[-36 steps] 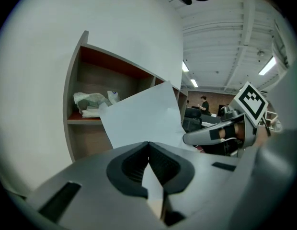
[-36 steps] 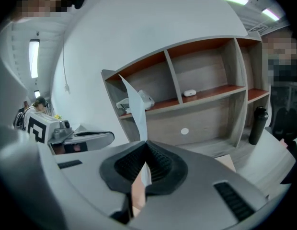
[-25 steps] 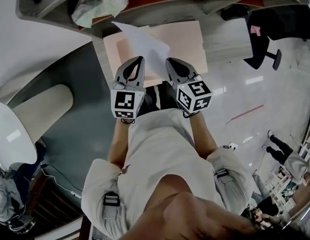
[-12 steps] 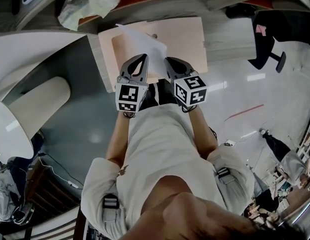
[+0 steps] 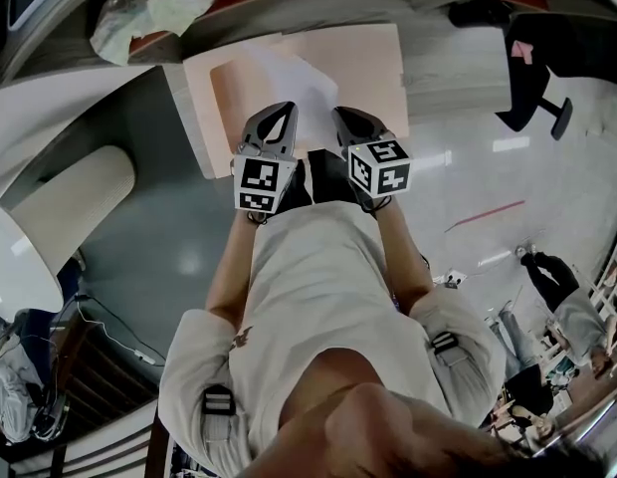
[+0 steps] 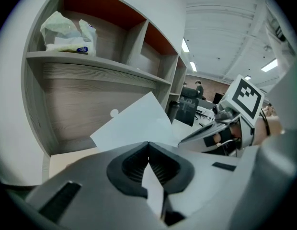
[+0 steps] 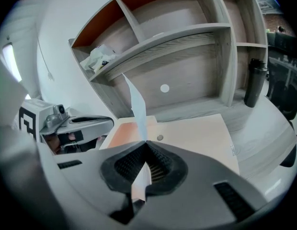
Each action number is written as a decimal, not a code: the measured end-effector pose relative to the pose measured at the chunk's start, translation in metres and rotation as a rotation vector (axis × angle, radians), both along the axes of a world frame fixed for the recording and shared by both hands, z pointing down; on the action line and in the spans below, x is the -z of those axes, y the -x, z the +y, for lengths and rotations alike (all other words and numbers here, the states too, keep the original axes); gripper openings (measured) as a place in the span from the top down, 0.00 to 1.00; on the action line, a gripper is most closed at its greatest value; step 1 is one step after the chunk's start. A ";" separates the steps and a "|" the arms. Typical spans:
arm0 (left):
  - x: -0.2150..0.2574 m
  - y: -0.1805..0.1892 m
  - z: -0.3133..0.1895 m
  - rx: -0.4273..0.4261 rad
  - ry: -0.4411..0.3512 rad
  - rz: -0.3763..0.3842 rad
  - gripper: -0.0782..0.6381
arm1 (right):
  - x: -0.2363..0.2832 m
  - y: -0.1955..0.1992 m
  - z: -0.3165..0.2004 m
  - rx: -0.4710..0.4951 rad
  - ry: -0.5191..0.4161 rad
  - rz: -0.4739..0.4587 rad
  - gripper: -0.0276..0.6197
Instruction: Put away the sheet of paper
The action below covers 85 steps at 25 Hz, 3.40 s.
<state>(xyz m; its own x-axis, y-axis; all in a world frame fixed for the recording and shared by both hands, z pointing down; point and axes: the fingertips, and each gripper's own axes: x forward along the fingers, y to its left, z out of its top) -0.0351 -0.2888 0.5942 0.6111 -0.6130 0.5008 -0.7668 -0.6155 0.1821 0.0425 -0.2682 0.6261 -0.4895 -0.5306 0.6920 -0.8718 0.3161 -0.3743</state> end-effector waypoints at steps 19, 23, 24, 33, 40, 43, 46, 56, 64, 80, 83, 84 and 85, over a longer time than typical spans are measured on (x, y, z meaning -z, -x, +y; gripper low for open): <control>-0.038 -0.024 -0.001 -0.029 0.056 -0.028 0.87 | -0.072 -0.065 -0.001 -0.061 0.127 0.121 0.93; -0.046 -0.026 -0.002 -0.033 0.067 -0.039 0.87 | -0.086 -0.074 -0.003 -0.085 0.152 0.125 0.93; -0.048 -0.027 -0.002 -0.034 0.070 -0.041 0.87 | -0.090 -0.076 -0.004 -0.089 0.159 0.127 0.93; -0.062 -0.034 -0.003 -0.034 0.094 -0.054 0.87 | -0.111 -0.079 -0.009 -0.101 0.195 0.124 0.93; -0.071 -0.036 -0.003 -0.026 0.114 -0.066 0.87 | -0.119 -0.063 -0.017 -0.102 0.201 0.098 0.93; -0.073 -0.035 -0.003 -0.021 0.116 -0.070 0.87 | -0.122 -0.055 -0.020 -0.085 0.194 0.093 0.93; -0.075 -0.033 -0.002 -0.011 0.120 -0.072 0.87 | -0.123 -0.049 -0.020 -0.065 0.189 0.101 0.93; -0.079 -0.010 0.003 0.045 0.132 -0.072 0.87 | -0.127 -0.022 -0.019 0.015 0.182 0.113 0.93; -0.076 0.013 0.008 0.095 0.129 -0.069 0.87 | -0.127 0.000 -0.022 0.063 0.180 0.118 0.93; -0.078 0.051 0.016 0.171 0.135 -0.066 0.87 | -0.136 0.038 -0.018 0.144 0.200 0.135 0.93; -0.080 0.054 0.016 0.175 0.136 -0.066 0.87 | -0.138 0.036 -0.017 0.147 0.204 0.157 0.93; -0.080 0.055 0.016 0.176 0.136 -0.068 0.87 | -0.139 0.034 -0.017 0.145 0.209 0.164 0.93; -0.080 0.056 0.017 0.176 0.137 -0.069 0.87 | -0.141 0.033 -0.018 0.143 0.213 0.170 0.93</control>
<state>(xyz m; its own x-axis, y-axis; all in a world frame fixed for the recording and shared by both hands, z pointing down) -0.0909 -0.2722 0.6747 0.4623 -0.6307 0.6233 -0.8736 -0.4445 0.1981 0.0093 -0.2858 0.7669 -0.4162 -0.2987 0.8588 -0.8800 0.3700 -0.2978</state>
